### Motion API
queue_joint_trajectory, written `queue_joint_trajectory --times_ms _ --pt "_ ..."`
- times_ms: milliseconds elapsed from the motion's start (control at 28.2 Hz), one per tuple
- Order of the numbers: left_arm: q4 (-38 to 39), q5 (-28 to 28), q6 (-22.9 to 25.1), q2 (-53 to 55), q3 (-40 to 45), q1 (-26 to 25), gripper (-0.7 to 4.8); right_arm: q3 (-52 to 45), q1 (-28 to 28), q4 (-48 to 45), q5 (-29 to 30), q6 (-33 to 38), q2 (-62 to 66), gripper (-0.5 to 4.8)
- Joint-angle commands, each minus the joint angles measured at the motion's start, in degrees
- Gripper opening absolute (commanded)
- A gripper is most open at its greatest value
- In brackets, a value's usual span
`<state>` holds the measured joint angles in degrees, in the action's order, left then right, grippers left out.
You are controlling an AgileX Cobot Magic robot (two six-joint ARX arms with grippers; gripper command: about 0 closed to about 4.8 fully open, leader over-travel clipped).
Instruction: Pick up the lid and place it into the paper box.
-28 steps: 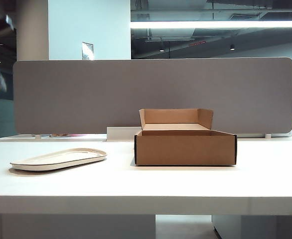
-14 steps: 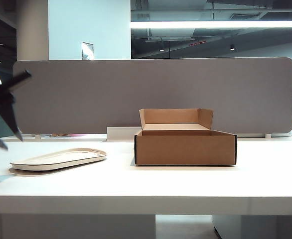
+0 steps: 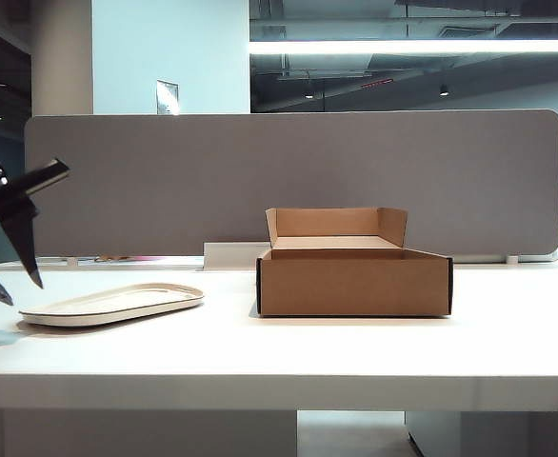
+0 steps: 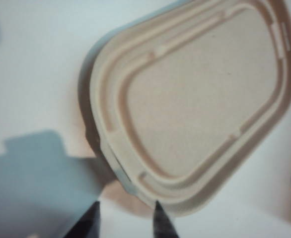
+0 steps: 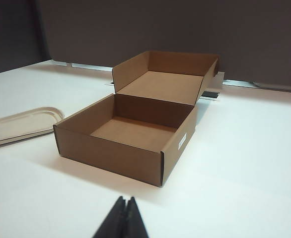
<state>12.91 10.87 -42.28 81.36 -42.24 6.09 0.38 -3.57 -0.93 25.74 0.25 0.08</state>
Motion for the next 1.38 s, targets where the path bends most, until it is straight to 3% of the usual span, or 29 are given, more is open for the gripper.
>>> queue_joint_trajectory --times_ms 35,319,532,603,958,1135,1277,1383 --pt "3.80 -0.37 -0.02 2.62 -3.69 0.17 1.30 -0.17 0.00 0.11 -0.09 0.17 -0.09 -0.01" --pt "16.65 -3.61 5.60 8.39 -13.99 0.17 1.30 -0.17 0.00 3.67 -0.04 0.17 -0.09 -0.01" --pt "16.65 -3.82 4.94 10.32 -14.16 0.22 1.29 -0.17 -0.02 4.11 -0.07 0.17 -0.09 -0.01" --pt "15.12 -3.72 2.80 11.39 -14.16 0.24 1.29 -0.17 -0.02 4.15 -0.07 0.17 -0.09 -0.01" --pt "12.87 -6.47 2.82 13.07 -14.16 0.63 1.22 -0.17 -0.04 4.17 -0.07 0.17 -0.09 -0.01" --pt "11.21 -7.15 2.82 13.09 -14.14 0.66 1.04 -0.17 -0.04 4.15 -0.09 0.17 -0.09 -0.01" --pt "10.05 -7.21 2.82 13.11 -14.10 0.74 0.55 -0.17 -0.04 4.15 -0.09 0.17 -0.09 -0.01" --pt "10.08 -7.06 2.80 13.44 -14.10 0.74 0.55 -0.17 -0.04 4.13 -0.09 0.17 -0.09 -0.01"
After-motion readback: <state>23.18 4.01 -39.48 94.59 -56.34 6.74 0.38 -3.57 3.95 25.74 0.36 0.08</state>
